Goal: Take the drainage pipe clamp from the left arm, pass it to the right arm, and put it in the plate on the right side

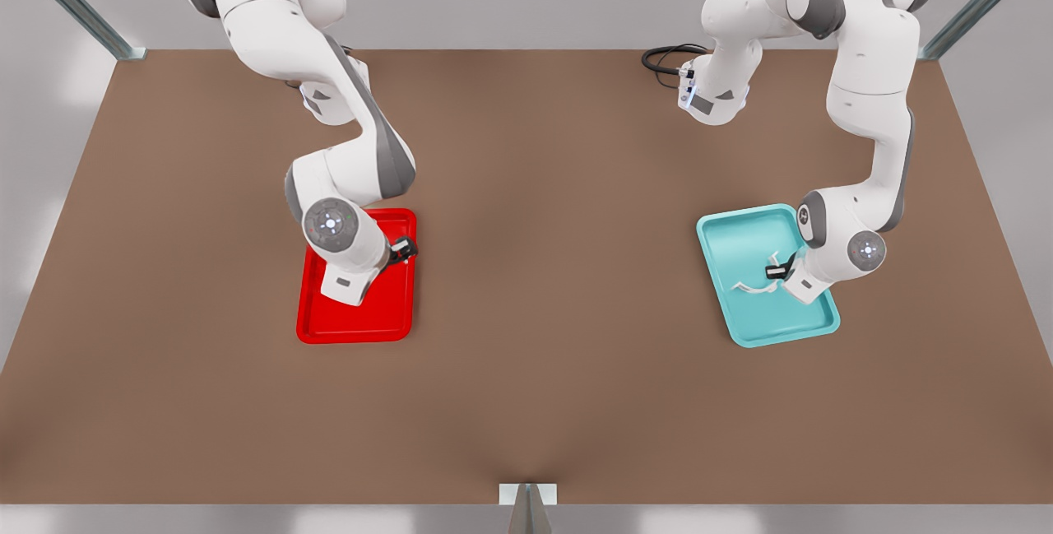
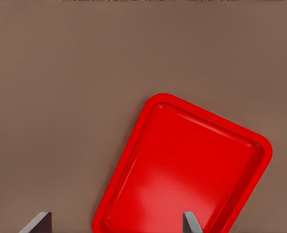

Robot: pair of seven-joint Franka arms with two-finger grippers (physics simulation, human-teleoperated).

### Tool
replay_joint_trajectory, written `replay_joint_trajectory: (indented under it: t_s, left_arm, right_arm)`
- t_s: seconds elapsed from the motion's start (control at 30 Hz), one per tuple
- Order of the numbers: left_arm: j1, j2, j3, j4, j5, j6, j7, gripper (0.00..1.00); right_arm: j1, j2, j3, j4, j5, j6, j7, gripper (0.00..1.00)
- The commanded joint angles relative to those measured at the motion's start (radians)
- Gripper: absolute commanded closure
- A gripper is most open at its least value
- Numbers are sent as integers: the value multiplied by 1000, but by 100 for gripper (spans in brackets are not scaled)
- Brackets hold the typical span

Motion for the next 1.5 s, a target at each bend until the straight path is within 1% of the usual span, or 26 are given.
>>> replay_joint_trajectory:
  t_s: [0.0,0.1,0.2,0.27,0.3,0.33,0.37,0.43,0.47,0.5,0.63,0.77,0.83,0.9,0.97,1.0,1.03,1.1,1.13,1.17,1.23,1.27,1.33,1.47]
  left_arm:
    - [-1,0,0,2,-4,3,-40,62]
    - [-1,8,0,2,-6,4,-41,62]
    - [0,12,0,2,-7,4,-41,62]
    - [0,12,0,2,-7,4,-40,62]
    - [0,12,0,2,-7,3,-40,64]
    - [0,12,0,2,-7,3,-41,73]
    - [-1,12,0,2,-7,3,-66,79]
    - [-1,12,0,2,-7,3,-72,79]
    - [-1,14,0,2,-7,3,-73,79]
    - [-1,14,0,2,-7,3,-73,79]
    - [-4,23,0,2,-6,3,-73,79]
    - [-4,15,0,2,-7,3,-75,79]
    - [-6,2,0,6,-6,-6,-66,79]
    - [-27,-47,-1,64,-6,-132,-72,79]
    - [-56,-78,-6,179,-7,-249,-73,79]
    - [-66,-78,-47,258,-6,-316,-72,79]
    - [-98,-14,-109,405,2,-434,-99,79]
    - [-190,87,-116,634,2,-621,-121,79]
    - [-254,109,-126,680,-1,-649,-124,79]
    - [-305,130,-146,693,0,-648,-124,79]
    - [-388,226,-196,820,5,-643,-174,79]
    - [-443,275,-196,901,6,-640,-213,79]
    - [-489,331,-196,987,5,-637,-323,79]
    - [-517,362,-198,1038,2,-623,-392,79]
  right_arm:
    - [16,12,0,-2,-1,77,-12,0]
    - [38,32,0,1,-1,137,-57,0]
    - [36,35,11,-1,11,216,-264,0]
    - [30,35,14,-2,11,255,-495,1]
    - [24,35,14,-8,33,281,-658,0]
    - [4,39,14,-14,111,296,-836,0]
    - [-14,69,14,-5,143,296,-942,0]
    - [-8,72,14,-4,148,308,-1054,0]
    - [-2,75,16,-4,148,310,-1055,0]
    - [-2,78,36,-5,149,310,-1055,0]
    - [-2,99,48,-1,180,318,-1155,0]
    - [18,110,59,9,180,344,-1158,0]
    - [35,136,66,49,177,356,-1160,0]
    - [50,174,68,93,180,391,-1175,0]
    - [59,208,83,119,180,445,-1170,0]
    - [65,216,85,127,180,456,-1172,0]
    - [64,233,106,138,182,482,-1172,0]
    - [73,246,118,139,182,519,-1169,0]
    - [73,251,120,139,182,528,-1172,0]
    - [75,251,120,138,182,539,-1174,0]
    - [72,253,132,134,186,546,-1174,0]
    - [68,253,138,131,203,548,-1178,0]
    - [70,253,140,128,238,548,-1190,0]
    - [75,259,140,128,269,568,-1190,0]
